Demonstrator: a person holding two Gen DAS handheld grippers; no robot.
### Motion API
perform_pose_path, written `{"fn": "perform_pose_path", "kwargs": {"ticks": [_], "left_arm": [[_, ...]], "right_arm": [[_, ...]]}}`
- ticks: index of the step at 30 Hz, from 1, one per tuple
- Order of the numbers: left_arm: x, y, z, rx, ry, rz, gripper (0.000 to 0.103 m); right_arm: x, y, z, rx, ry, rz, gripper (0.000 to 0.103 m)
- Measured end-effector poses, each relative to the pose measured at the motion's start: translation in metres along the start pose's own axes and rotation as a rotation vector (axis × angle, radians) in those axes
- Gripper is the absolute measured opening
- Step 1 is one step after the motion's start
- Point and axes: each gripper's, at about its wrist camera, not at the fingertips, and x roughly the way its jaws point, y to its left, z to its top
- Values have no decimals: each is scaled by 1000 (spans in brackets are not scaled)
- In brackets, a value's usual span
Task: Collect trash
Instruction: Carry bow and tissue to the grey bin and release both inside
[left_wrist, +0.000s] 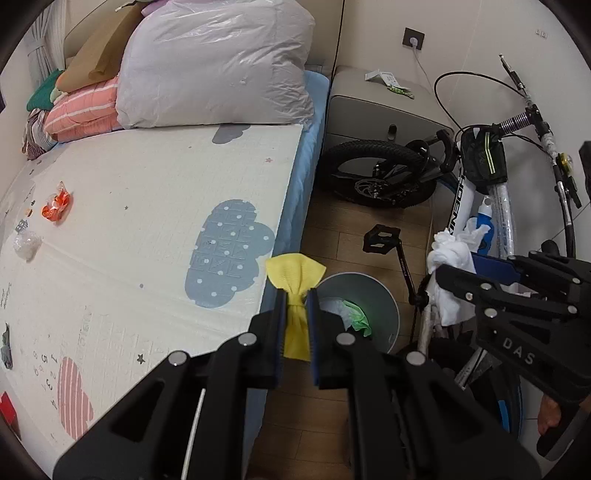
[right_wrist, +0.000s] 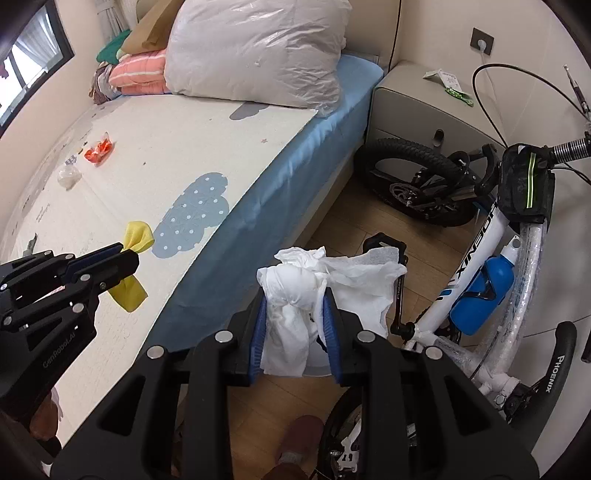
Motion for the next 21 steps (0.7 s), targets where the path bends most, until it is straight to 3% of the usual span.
{"fn": "perform_pose_path", "kwargs": {"ticks": [5,7,8,21], "left_arm": [[12,0,-2,5,25,8,12],[16,1,-2,4,31,10,12],[17,1,-2,3,34,9,12],[27,-24,11,34,30,-54,12]], "right_arm": [[13,-5,3,9,1,8,35],[14,-7,4,16,-5,6,52],[13,-7,4,16,-11,6,54],[-9,-35,5,73,-39,-52,56]]}}
